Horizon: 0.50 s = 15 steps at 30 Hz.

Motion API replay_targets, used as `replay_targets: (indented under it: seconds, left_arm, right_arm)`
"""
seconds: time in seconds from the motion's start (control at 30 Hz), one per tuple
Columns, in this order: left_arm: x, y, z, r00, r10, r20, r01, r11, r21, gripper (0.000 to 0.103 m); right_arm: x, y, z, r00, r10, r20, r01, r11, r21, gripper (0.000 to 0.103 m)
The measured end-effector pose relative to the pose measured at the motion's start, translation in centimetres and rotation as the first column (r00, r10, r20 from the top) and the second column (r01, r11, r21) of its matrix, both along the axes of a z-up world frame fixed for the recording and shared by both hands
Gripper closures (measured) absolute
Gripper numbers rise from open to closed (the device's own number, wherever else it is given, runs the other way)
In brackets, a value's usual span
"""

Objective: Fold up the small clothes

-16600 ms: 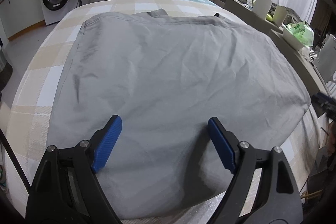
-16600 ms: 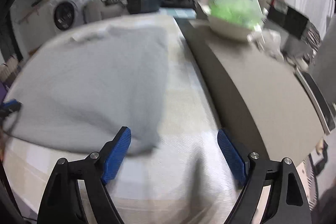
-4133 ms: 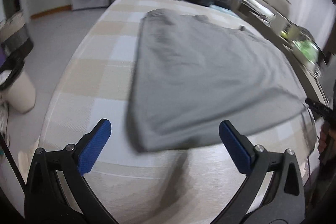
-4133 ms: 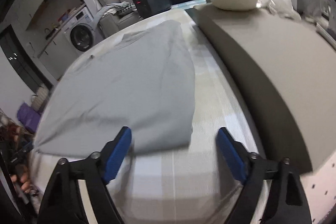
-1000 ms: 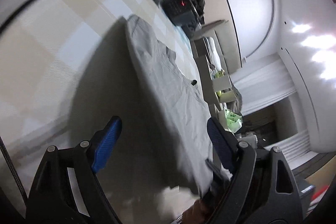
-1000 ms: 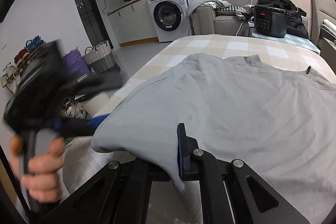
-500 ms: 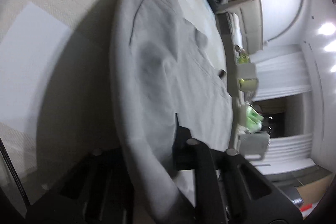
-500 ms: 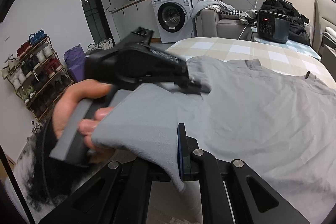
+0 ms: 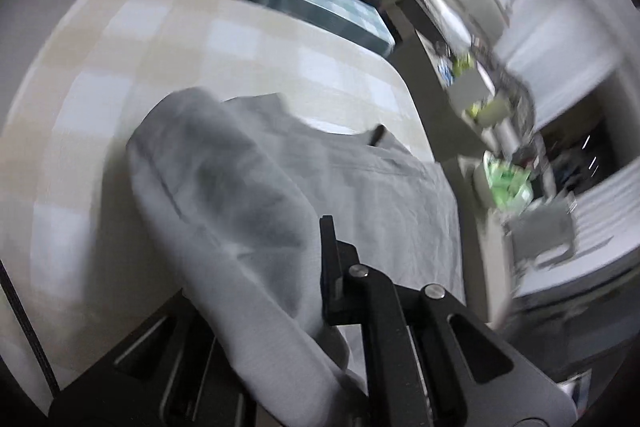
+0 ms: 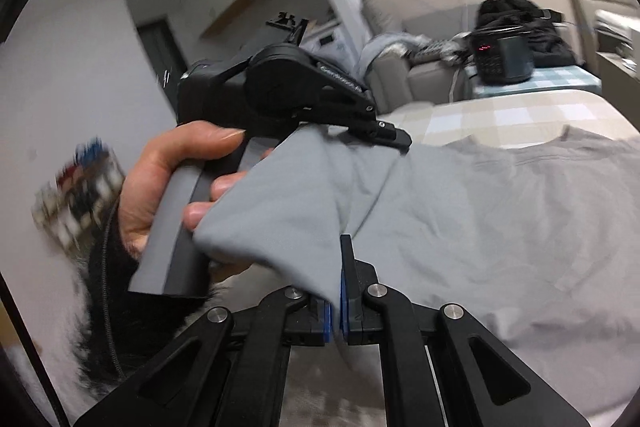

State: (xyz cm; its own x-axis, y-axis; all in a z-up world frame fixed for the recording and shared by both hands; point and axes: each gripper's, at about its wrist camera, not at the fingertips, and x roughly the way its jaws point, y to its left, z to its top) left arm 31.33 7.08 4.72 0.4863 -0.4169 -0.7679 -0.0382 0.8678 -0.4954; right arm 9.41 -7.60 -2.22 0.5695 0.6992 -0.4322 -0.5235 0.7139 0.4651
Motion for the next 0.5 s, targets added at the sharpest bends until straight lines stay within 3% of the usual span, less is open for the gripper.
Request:
replay_targets:
  seconds: [0.13,0.27,0.37,0.43,0.5]
  left_arm:
    - [3.1,-10.9,2.6,0.993,-0.120,-0.017,0.121,0.983,0.142,0.100]
    - [6.1,-22.2,0.9,0.964,-0.244,-0.104,0.259,0.949,0.181,0.097]
    - [7.4,-28.1,-2.4,0.931,-0.340,-0.132,0.351,0.933,0.078,0.084]
    - [7.3,-30.1,-3.9,0.906,-0.398,-0.145,0.403,0.915,0.006,0.077]
    - [6.8,-30.8,-4.2,0.888,-0.436,-0.146,0.435,0.900,-0.045,0.065]
  right_arm:
    - [-0.6,-6.9,0.7,0.991,-0.133,-0.027,0.135,0.983,0.127,0.099]
    - [-1.2,-13.9,-0.1,0.957,-0.277,-0.090,0.289,0.939,0.188,0.099]
    - [-1.2,-19.2,-1.9,0.905,-0.389,-0.173,0.415,0.895,0.161,0.099]
    - [-0.8,-21.9,-3.6,0.873,-0.430,-0.229,0.458,0.885,0.082,0.098]
    - [-0.4,-23.5,-5.0,0.862,-0.424,-0.278,0.452,0.891,0.043,0.094]
